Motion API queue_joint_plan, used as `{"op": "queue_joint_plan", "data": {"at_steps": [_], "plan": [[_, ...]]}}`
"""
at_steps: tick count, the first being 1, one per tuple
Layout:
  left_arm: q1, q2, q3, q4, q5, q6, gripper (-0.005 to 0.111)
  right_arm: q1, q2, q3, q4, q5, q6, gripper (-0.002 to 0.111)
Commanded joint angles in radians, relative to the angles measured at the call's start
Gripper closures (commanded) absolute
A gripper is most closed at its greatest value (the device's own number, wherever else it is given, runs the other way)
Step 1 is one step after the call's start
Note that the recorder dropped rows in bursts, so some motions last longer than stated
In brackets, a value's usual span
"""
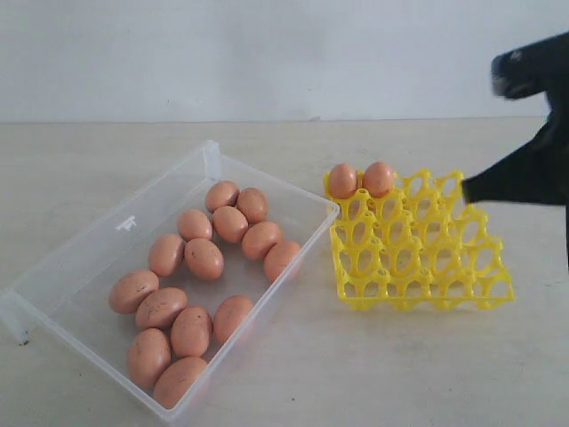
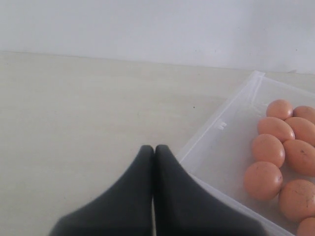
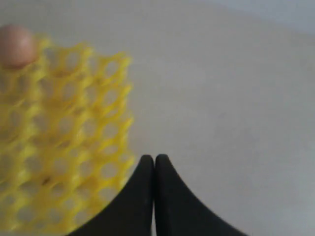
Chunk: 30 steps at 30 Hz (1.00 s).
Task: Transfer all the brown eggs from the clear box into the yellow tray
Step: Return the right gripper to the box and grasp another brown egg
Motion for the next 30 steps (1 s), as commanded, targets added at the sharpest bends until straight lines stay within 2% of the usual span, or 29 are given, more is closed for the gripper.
{"op": "queue_joint_plan", "data": {"at_steps": [1, 4, 8, 12, 20, 28, 30], "plan": [[-0.005, 0.003, -0.004, -0.006, -0.008, -0.001, 0.111, -0.005, -0.005, -0.034, 0.708, -0.069, -0.790, 0.109], [-0.005, 0.003, -0.004, -0.006, -0.008, -0.001, 0.111, -0.005, -0.005, -0.075, 1.003, 0.012, -1.082, 0.109], [-0.005, 0.003, -0.004, -0.006, -0.008, -0.001, 0.111, -0.005, 0.001, -0.122, 1.115, 0.064, -1.241, 0.109], [-0.005, 0.003, -0.004, -0.006, -0.008, -0.001, 0.111, -0.005, 0.083, -0.223, 1.118, 0.061, -1.239, 0.109], [-0.005, 0.003, -0.004, 0.009, -0.008, -0.001, 0.111, 0.022, 0.392, -0.530, 1.179, 0.198, -1.276, 0.109], [-0.005, 0.003, -0.004, 0.009, -0.008, -0.001, 0.111, 0.031, 0.459, -0.571, 1.180, 0.336, -1.282, 0.108], [-0.005, 0.003, -0.004, 0.009, -0.008, -0.001, 0.111, 0.031, 0.459, -0.571, 1.180, 0.286, -1.283, 0.097]]}}
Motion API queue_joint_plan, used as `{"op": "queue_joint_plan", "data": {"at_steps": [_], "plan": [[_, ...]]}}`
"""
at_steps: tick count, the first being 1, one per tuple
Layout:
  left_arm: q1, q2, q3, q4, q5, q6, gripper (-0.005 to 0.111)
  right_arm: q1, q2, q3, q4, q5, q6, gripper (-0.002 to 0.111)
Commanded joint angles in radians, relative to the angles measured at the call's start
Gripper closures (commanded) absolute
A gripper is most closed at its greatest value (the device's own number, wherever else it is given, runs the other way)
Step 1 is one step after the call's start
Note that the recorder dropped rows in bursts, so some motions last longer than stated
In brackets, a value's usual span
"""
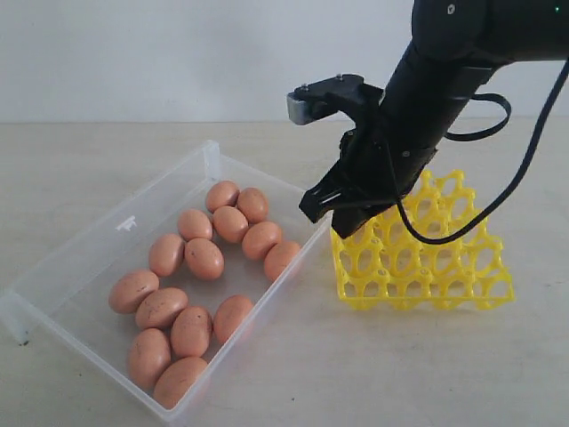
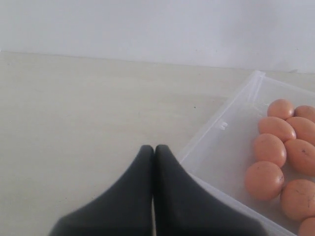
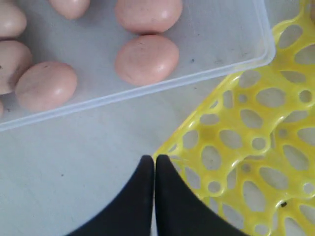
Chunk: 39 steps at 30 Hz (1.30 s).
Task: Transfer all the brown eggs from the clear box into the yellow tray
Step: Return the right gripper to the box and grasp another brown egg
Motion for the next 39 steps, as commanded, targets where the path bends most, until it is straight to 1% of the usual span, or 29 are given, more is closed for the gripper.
{"op": "queue_joint_plan", "data": {"at_steps": [1, 2, 4, 5, 6, 10, 12, 15, 17, 22, 24, 25, 30, 34, 35, 36, 37, 38, 39], "plan": [[-0.005, 0.003, -0.004, 0.004, -0.008, -0.001, 0.111, 0.000, -0.003, -0.012, -0.001, -0.099, -0.012, 0.088], [-0.005, 0.003, -0.004, 0.004, -0.008, -0.001, 0.111, 0.000, 0.002, -0.012, -0.001, -0.191, -0.010, 0.075], [-0.005, 0.003, -0.004, 0.004, -0.008, -0.001, 0.111, 0.000, 0.020, -0.012, 0.021, -0.341, 0.013, 0.057], [-0.005, 0.003, -0.004, 0.004, -0.008, -0.001, 0.111, 0.002, 0.033, -0.012, 0.032, -0.387, 0.011, 0.050], [-0.005, 0.003, -0.004, 0.004, -0.008, -0.001, 0.111, 0.002, 0.048, -0.014, 0.032, -0.421, -0.001, 0.049], [-0.005, 0.003, -0.004, 0.004, -0.008, -0.001, 0.111, 0.012, 0.197, -0.155, 0.066, -0.410, -0.018, 0.049], [-0.005, 0.003, -0.004, 0.004, -0.008, -0.001, 0.111, 0.044, 0.275, -0.258, 0.077, -0.381, -0.018, 0.049], [-0.005, 0.003, -0.004, 0.004, -0.008, -0.001, 0.111, 0.129, 0.397, -0.401, 0.059, -0.334, -0.030, 0.049], [-0.005, 0.003, -0.004, 0.004, -0.008, -0.001, 0.111, 0.152, 0.454, -0.461, 0.048, -0.324, -0.025, 0.049], [-0.005, 0.003, -0.004, 0.004, -0.008, -0.001, 0.111, 0.161, 0.518, -0.503, 0.046, -0.300, 0.001, 0.049], [-0.005, 0.003, -0.004, 0.004, -0.008, -0.001, 0.111, 0.161, 0.538, -0.501, 0.046, -0.248, 0.001, 0.049], [-0.005, 0.003, -0.004, 0.004, -0.008, -0.001, 0.111, 0.161, 0.542, -0.501, 0.040, -0.224, -0.018, 0.049], [-0.005, 0.003, -0.004, 0.004, -0.008, -0.001, 0.111, 0.161, 0.542, -0.501, 0.036, -0.222, -0.055, 0.049], [-0.005, 0.003, -0.004, 0.004, -0.008, -0.001, 0.111, 0.161, 0.542, -0.501, 0.034, -0.214, 0.019, 0.049], [-0.005, 0.003, -0.004, 0.004, -0.008, -0.001, 0.111, 0.161, 0.542, -0.501, 0.034, -0.214, 0.024, 0.052], [-0.005, 0.003, -0.004, 0.004, -0.008, -0.001, 0.111, 0.161, 0.542, -0.501, 0.034, -0.209, 0.026, 0.067], [-0.005, 0.003, -0.004, 0.004, -0.008, -0.001, 0.111, 0.161, 0.542, -0.501, 0.034, -0.204, 0.026, 0.081], [-0.005, 0.003, -0.004, 0.004, -0.008, -0.001, 0.111, 0.161, 0.542, -0.501, 0.032, -0.198, 0.011, 0.109], [-0.005, 0.003, -0.004, 0.004, -0.008, -0.001, 0.111, 0.161, 0.542, -0.501, 0.032, -0.206, 0.012, 0.108]]}}
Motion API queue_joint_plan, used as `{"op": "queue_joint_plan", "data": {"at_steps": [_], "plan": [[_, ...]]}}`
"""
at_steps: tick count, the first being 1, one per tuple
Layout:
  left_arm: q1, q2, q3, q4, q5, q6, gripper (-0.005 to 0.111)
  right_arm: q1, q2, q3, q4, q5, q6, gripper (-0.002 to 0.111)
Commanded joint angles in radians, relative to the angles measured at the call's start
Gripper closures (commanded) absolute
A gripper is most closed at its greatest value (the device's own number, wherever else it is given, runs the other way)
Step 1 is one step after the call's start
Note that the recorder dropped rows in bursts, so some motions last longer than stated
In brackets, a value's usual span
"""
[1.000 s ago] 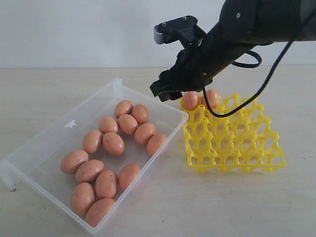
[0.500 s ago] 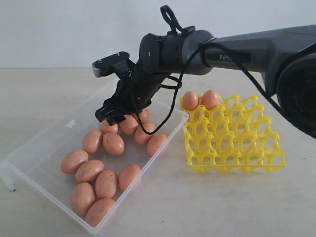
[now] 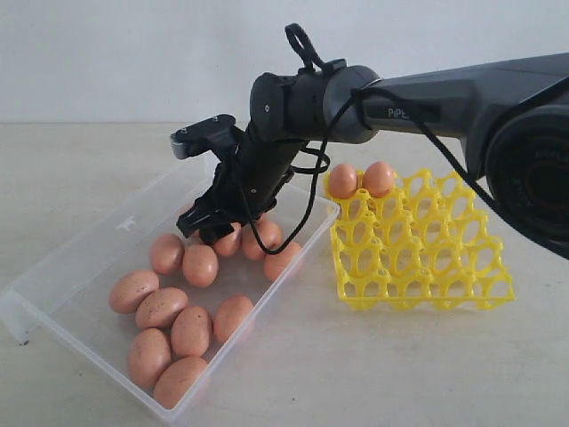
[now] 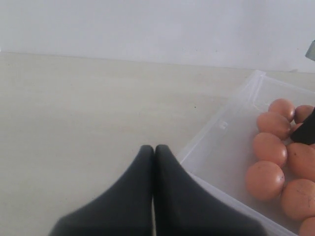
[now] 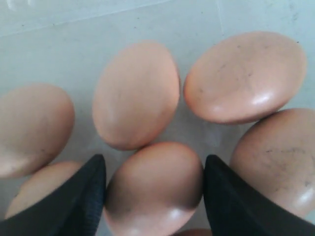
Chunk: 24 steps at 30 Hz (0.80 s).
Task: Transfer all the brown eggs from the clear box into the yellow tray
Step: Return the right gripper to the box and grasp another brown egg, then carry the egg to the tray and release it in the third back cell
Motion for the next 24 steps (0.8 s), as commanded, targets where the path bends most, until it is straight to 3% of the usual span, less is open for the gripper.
{"op": "queue_joint_plan", "data": {"at_steps": [1, 16, 19, 24], "plan": [[-0.005, 0.003, -0.004, 0.001, -0.008, -0.001, 0.111, 0.000, -0.005, -0.006, -0.010, -0.003, -0.008, 0.109], [-0.005, 0.003, -0.004, 0.001, -0.008, -0.001, 0.111, 0.001, -0.119, 0.023, -0.018, -0.219, -0.034, 0.109], [-0.005, 0.003, -0.004, 0.001, -0.008, -0.001, 0.111, 0.003, -0.145, 0.168, -0.012, -0.464, -0.026, 0.109], [-0.005, 0.003, -0.004, 0.001, -0.008, -0.001, 0.111, 0.039, -0.245, 0.591, -0.038, -1.188, -0.130, 0.109]]}}
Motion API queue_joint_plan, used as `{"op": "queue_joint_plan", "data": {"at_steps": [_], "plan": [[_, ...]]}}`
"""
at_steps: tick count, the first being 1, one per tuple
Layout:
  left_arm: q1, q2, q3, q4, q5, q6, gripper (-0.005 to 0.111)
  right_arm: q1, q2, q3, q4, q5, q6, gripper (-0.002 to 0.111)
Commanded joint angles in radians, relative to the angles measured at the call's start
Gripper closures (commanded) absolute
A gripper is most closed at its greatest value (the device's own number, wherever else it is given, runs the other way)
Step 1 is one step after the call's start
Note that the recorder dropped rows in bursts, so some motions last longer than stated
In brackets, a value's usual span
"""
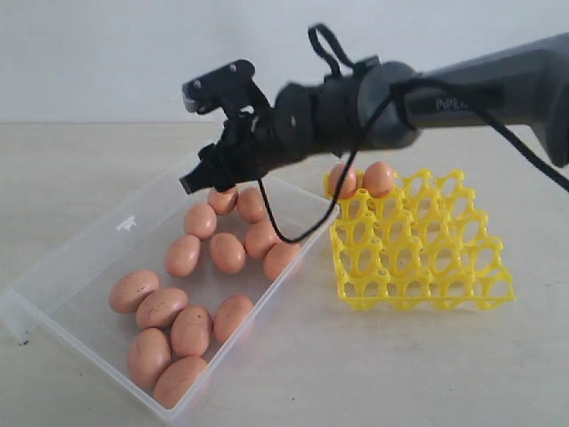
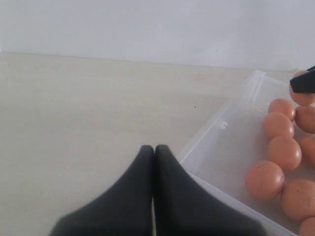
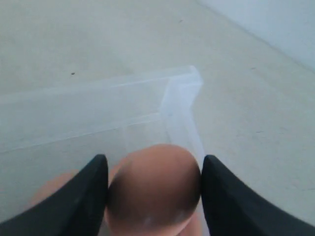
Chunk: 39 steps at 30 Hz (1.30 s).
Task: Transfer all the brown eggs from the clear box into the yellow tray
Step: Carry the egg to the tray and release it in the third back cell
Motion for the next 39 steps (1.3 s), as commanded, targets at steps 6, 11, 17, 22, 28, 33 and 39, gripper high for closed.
{"op": "queue_joint_plan", "data": {"at_steps": [6, 11, 17, 22, 28, 33, 39], "plan": [[-0.005, 0.003, -0.004, 0.001, -0.008, -0.001, 0.111, 0.028, -0.206, 0.531, -0.172, -0.995, -0.106, 0.109], [-0.005, 0.003, -0.004, 0.001, -0.008, -0.001, 0.111, 0.022, -0.289, 0.671, 0.095, -1.279, -0.052, 0.109], [-0.005, 0.003, -0.004, 0.001, -0.008, -0.001, 0.111, -0.181, -0.311, 0.800, 0.105, -1.279, 0.254, 0.109], [-0.005, 0.003, -0.004, 0.001, -0.008, -0.001, 0.111, -0.544, -0.305, 0.750, -0.576, -1.137, 0.710, 0.109], [-0.005, 0.003, -0.004, 0.001, -0.008, -0.001, 0.111, -0.857, -0.254, 0.492, -1.687, -1.257, 1.423, 0.109], [-0.005, 0.003, -0.004, 0.001, -0.008, -0.001, 0.111, -0.807, -0.208, 0.492, -1.478, -1.001, 1.080, 0.109], [-0.005, 0.003, -0.004, 0.001, -0.008, -0.001, 0.111, -0.798, -0.104, 0.466, -1.435, -0.949, 0.879, 0.109]]}}
